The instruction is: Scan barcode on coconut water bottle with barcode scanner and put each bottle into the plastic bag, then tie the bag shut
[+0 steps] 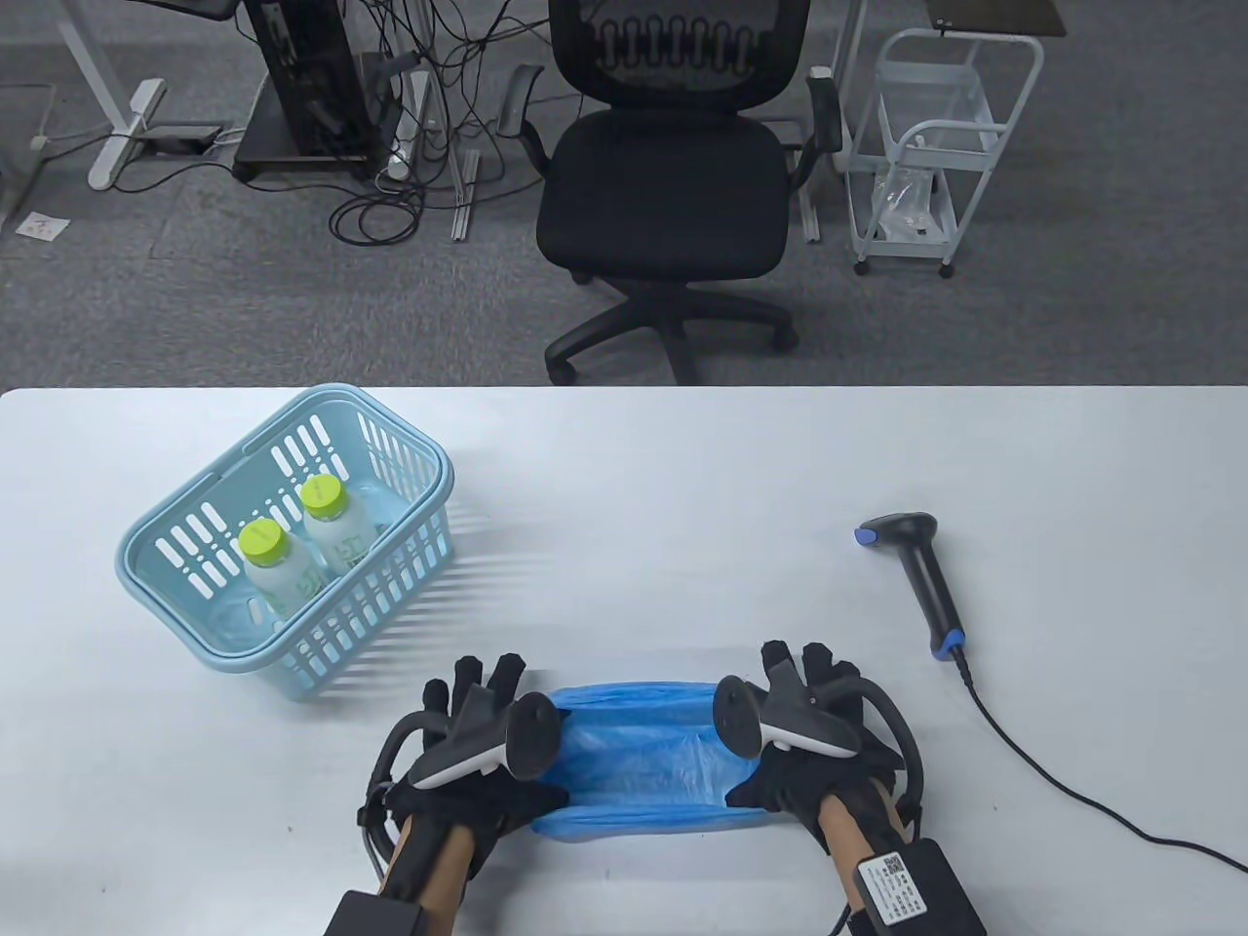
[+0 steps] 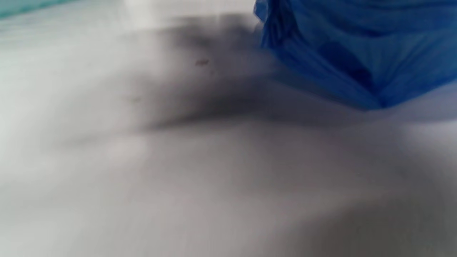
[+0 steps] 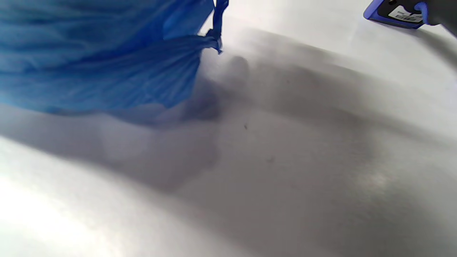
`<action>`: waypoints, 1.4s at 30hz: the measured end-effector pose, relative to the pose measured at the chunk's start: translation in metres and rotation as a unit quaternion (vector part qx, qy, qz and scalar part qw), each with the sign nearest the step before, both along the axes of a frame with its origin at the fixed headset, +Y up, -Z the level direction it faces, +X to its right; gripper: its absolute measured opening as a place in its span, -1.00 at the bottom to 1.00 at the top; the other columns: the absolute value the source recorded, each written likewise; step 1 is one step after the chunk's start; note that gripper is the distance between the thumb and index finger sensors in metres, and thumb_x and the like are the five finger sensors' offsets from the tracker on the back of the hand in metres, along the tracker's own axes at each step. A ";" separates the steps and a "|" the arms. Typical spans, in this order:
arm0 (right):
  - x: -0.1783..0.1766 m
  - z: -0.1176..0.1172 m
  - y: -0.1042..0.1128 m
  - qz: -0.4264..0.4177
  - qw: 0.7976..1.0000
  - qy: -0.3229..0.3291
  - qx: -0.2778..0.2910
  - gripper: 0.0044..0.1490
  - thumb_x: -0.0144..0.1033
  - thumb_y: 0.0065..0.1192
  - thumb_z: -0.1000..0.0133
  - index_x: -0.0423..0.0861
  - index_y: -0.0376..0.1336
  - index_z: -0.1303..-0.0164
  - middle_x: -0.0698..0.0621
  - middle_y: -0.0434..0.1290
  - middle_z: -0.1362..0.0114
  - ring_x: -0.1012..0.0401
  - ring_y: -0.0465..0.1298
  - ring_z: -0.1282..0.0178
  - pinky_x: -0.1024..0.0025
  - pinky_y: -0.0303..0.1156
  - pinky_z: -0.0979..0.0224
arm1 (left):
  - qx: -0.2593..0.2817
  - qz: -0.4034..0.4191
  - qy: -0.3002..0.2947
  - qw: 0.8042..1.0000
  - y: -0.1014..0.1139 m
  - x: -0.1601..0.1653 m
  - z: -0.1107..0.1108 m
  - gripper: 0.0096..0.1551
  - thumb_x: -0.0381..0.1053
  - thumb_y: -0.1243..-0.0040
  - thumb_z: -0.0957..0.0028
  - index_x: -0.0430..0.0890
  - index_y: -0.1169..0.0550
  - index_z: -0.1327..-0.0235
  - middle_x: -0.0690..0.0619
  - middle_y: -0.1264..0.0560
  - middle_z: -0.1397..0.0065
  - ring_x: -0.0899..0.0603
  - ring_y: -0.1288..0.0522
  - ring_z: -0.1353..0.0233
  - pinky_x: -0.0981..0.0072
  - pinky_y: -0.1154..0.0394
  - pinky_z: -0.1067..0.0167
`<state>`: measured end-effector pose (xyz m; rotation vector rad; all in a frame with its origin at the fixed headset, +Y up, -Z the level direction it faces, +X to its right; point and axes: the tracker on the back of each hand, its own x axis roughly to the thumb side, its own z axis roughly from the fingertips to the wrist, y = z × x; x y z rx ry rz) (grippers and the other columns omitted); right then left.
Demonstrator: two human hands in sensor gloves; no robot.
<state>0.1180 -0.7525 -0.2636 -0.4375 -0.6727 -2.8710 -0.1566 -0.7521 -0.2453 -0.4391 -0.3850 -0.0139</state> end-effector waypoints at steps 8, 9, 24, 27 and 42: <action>0.029 0.009 0.039 -0.189 0.982 -0.016 -0.019 -0.05 0.42 0.33 0.09 0.32 0.14 -0.52 -0.31 -0.31 -0.78 -0.53 -0.22 -0.62 -0.53 -0.18 -0.52 | 0.138 0.132 -0.015 0.981 0.059 -0.014 0.026 -0.44 0.32 -0.29 -0.33 0.23 -0.53 -0.56 -0.13 0.05 -0.92 -0.51 0.14 -0.78 -0.63 0.17 -0.49; 0.033 0.010 0.046 -0.212 0.977 -0.016 -0.017 -0.07 0.42 0.30 0.08 0.31 0.15 -0.52 -0.31 -0.31 -0.78 -0.53 -0.22 -0.61 -0.53 -0.18 -0.51 | 0.152 0.134 -0.011 0.979 0.061 -0.017 0.027 -0.47 0.31 -0.29 -0.33 0.22 -0.56 -0.53 -0.11 -0.04 -0.91 -0.50 0.07 -0.80 -0.63 0.13 -0.50; 0.147 -0.059 0.099 -0.250 0.901 -0.300 0.189 0.25 0.29 0.22 -0.08 -0.09 -0.26 -0.72 -0.24 -0.24 -0.80 -0.32 -0.17 -0.74 -0.42 -0.16 -0.64 | 0.159 -0.005 0.039 0.986 0.046 -0.019 0.032 0.14 0.59 0.23 -0.32 0.08 0.32 -0.88 -0.10 0.40 -0.90 -0.38 0.39 -0.80 -0.46 0.22 -0.58; 0.167 -0.086 0.071 -0.211 0.899 -0.351 0.154 0.29 0.30 0.22 -0.08 -0.17 -0.27 -0.72 -0.27 -0.23 -0.79 -0.32 -0.16 -0.74 -0.42 -0.14 -0.64 | 0.151 0.003 0.049 0.987 0.047 -0.021 0.035 0.15 0.60 0.25 -0.31 0.07 0.33 -0.88 -0.10 0.43 -0.89 -0.38 0.42 -0.79 -0.46 0.24 -0.57; 0.190 -0.149 -0.003 -0.184 0.885 -0.427 -0.003 0.31 0.24 0.37 -0.04 -0.34 -0.12 -0.67 -0.40 -0.16 -0.75 -0.39 -0.10 -0.69 -0.43 -0.09 -0.62 | 0.140 0.004 0.070 0.988 0.045 -0.030 0.033 0.15 0.59 0.24 -0.32 0.07 0.33 -0.87 -0.12 0.46 -0.88 -0.39 0.46 -0.77 -0.45 0.26 -0.57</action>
